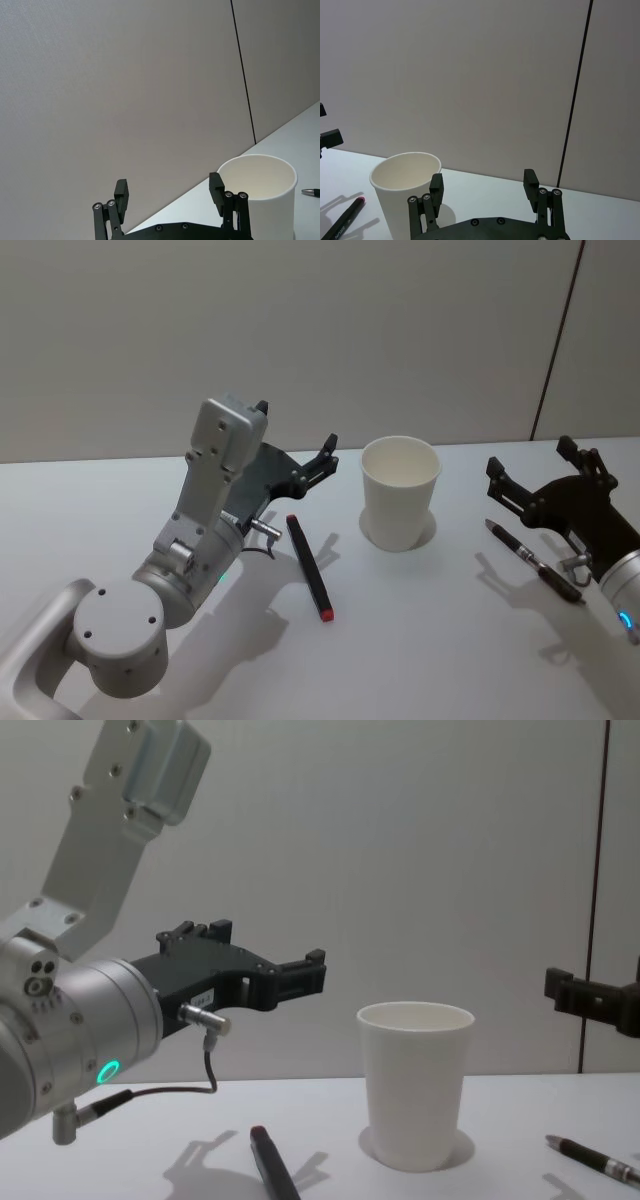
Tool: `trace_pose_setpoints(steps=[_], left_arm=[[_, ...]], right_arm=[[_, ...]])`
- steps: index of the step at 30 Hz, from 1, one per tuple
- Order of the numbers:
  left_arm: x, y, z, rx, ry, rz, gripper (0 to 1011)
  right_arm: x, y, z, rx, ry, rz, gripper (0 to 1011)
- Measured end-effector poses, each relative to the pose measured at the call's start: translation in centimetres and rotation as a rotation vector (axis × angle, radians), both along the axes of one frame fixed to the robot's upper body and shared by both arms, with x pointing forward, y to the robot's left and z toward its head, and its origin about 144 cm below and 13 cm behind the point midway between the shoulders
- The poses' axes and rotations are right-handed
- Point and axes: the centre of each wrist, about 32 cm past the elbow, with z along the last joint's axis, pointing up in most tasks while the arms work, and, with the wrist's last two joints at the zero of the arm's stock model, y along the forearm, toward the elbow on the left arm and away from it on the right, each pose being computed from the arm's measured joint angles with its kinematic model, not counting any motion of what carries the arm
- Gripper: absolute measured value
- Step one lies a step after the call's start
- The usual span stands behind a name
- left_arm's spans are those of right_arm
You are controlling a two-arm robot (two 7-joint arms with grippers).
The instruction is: Place the pen into the pen holder.
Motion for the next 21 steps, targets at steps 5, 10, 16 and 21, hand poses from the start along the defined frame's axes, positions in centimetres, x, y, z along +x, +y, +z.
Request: trace_pose_setpoints(steps=[5, 10, 16, 21], left_arm=[[0.00, 0.00, 0.00, 0.000, 0.000, 0.000, 1001], [0.00, 0.00, 0.00, 0.000, 0.000, 0.000, 1001], [0.00, 0.00, 0.00, 0.000, 0.000, 0.000, 1001], [0.00, 0.00, 0.00, 0.000, 0.000, 0.000, 1001]], right_arm=[[0.00, 0.00, 0.00, 0.000, 0.000, 0.000, 1001], [0.00, 0.00, 0.00, 0.000, 0.000, 0.000, 1001], [0.00, 0.00, 0.00, 0.000, 0.000, 0.000, 1001], [0.00, 0.00, 0.00, 0.000, 0.000, 0.000, 1001]])
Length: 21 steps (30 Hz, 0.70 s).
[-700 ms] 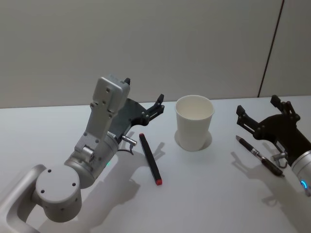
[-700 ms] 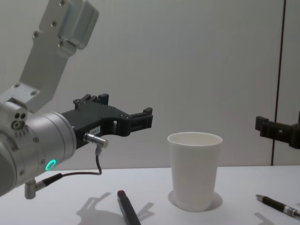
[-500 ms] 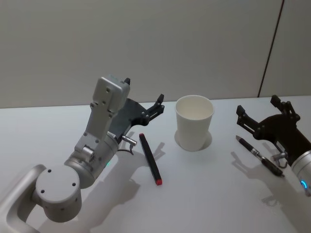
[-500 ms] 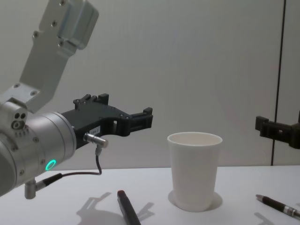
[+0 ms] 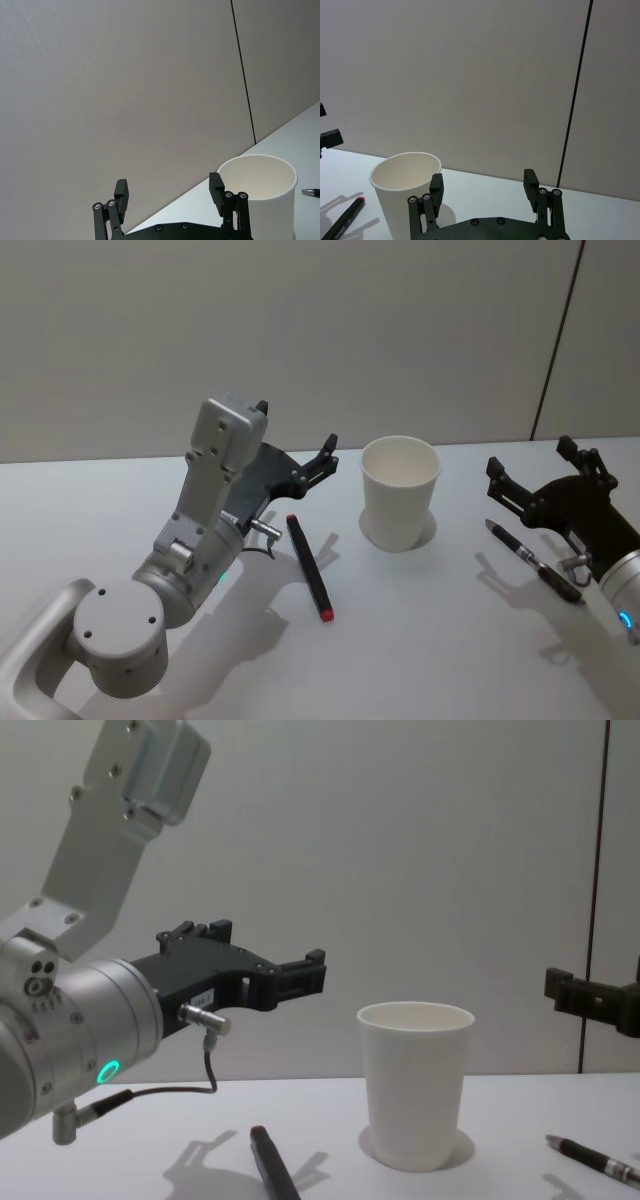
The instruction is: Place the pen into the pen holder.
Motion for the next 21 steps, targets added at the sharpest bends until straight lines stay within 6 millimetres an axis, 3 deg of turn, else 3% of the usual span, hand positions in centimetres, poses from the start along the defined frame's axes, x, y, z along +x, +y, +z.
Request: trace_pose_setpoints(steps=[21], left_arm=[[0.00, 0.00, 0.00, 0.000, 0.000, 0.000, 1001]], right_arm=[[0.00, 0.00, 0.00, 0.000, 0.000, 0.000, 1001]])
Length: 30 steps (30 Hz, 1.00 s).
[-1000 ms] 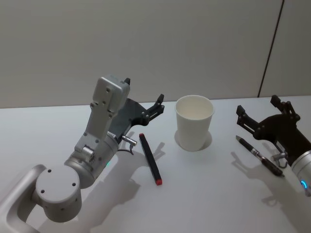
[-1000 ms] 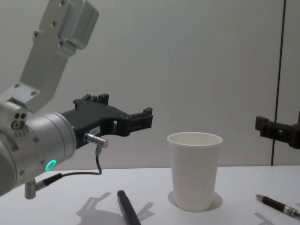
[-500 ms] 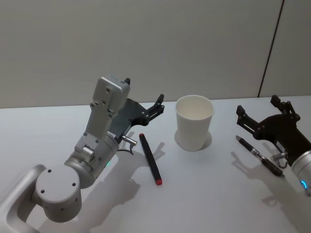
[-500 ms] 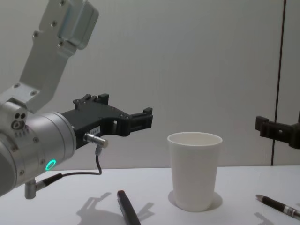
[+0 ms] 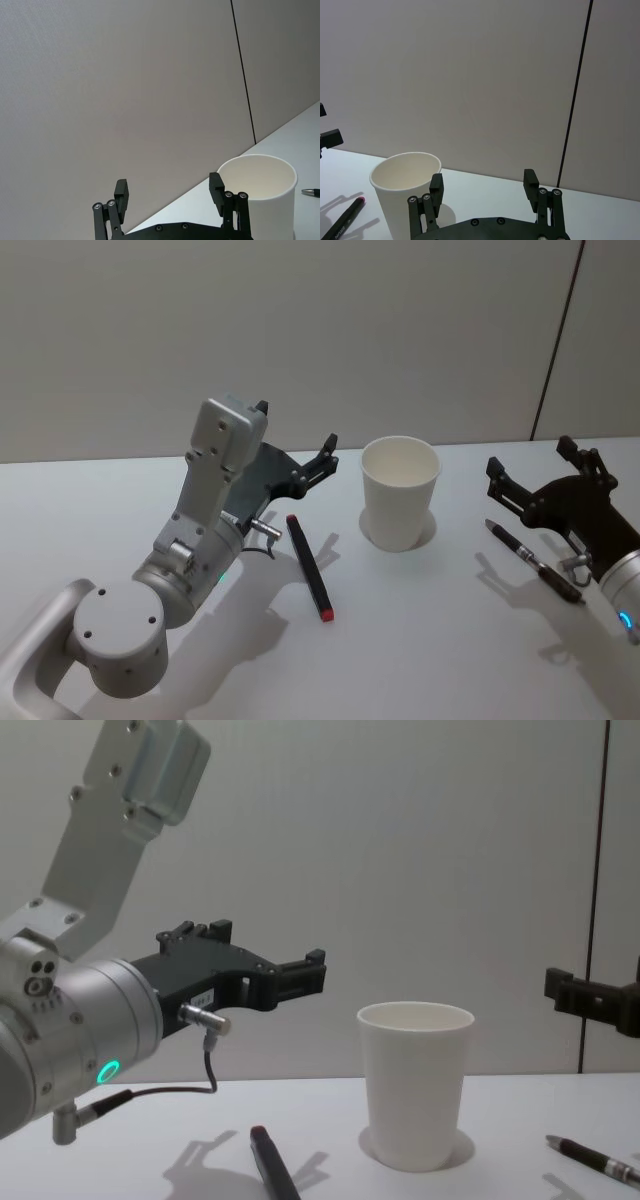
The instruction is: Place the pen into the pen holder.
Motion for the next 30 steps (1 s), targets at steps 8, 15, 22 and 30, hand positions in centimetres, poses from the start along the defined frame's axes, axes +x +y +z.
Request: trace_pose_setpoints(steps=[8, 15, 22, 30], left_arm=[[0.0, 0.0, 0.0, 0.000, 0.000, 0.000, 1001], [0.0, 0.0, 0.0, 0.000, 0.000, 0.000, 1001], [0.0, 0.0, 0.0, 0.000, 0.000, 0.000, 1001], [0.0, 0.0, 0.0, 0.000, 0.000, 0.000, 1001]], right_arm=[[0.0, 0.0, 0.0, 0.000, 0.000, 0.000, 1001], [0.0, 0.0, 0.0, -0.005, 0.001, 0.012, 1001], [-0.2, -0.3, 0.0, -0.034, 0.019, 0.040, 1001], [-0.8, -1.2, 0.2, -0.069, 0.049, 0.048, 1001]])
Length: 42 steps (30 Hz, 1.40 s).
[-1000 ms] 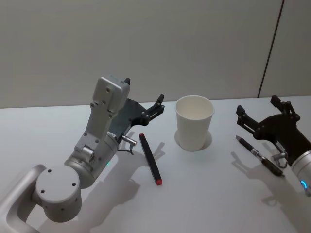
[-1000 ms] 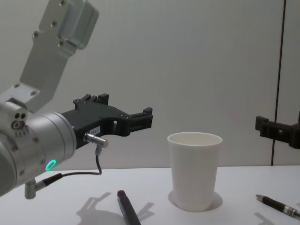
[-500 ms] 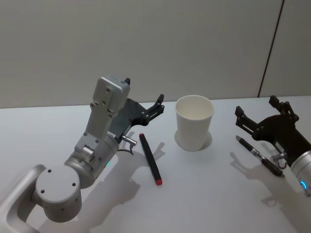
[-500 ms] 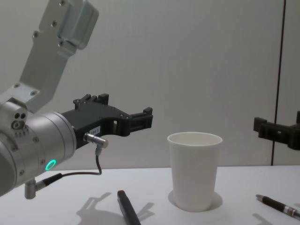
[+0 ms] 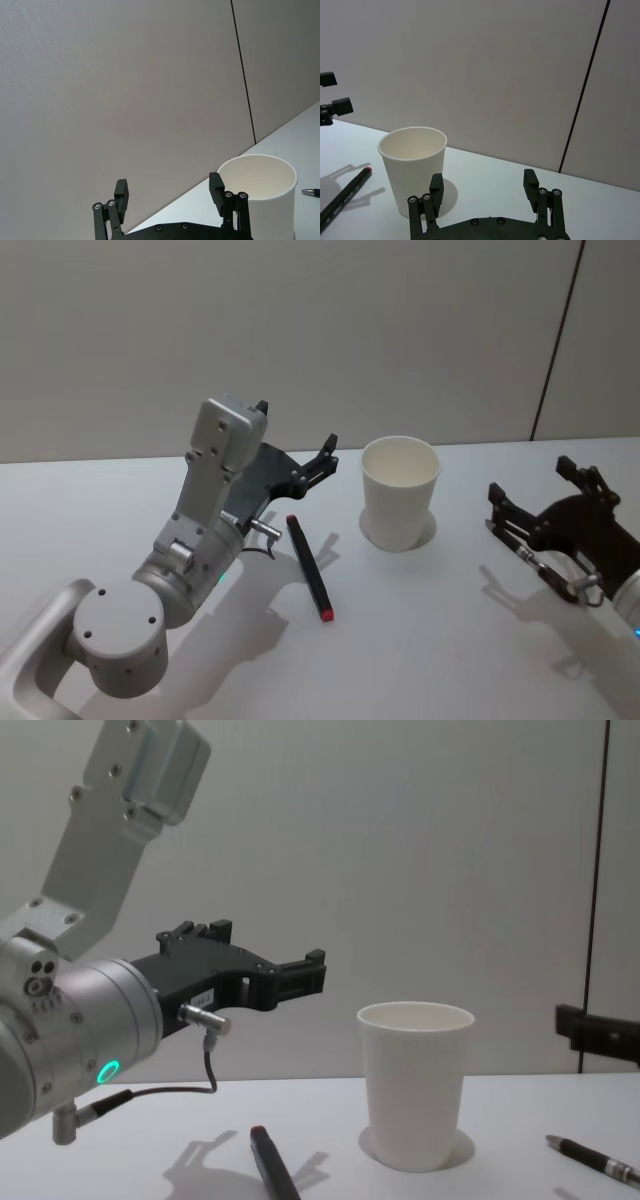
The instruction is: Place the pen into the pen holder.
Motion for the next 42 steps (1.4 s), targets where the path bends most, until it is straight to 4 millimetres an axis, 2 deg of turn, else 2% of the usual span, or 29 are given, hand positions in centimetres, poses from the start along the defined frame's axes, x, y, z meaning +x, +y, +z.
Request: trace_pose_setpoints(steps=[10, 19, 42], left_arm=[[0.0, 0.0, 0.0, 0.000, 0.000, 0.000, 1001], [0.0, 0.0, 0.0, 0.000, 0.000, 0.000, 1001], [0.0, 0.0, 0.0, 0.000, 0.000, 0.000, 1001]], right_arm=[[-0.7, -1.5, 0.2, -0.045, 0.047, -0.029, 1001], [-0.5, -1.9, 0.5, -0.081, 0.096, -0.052, 1001], [2.7, -0.4, 1.2, -0.182, 0.309, -0.063, 1001]])
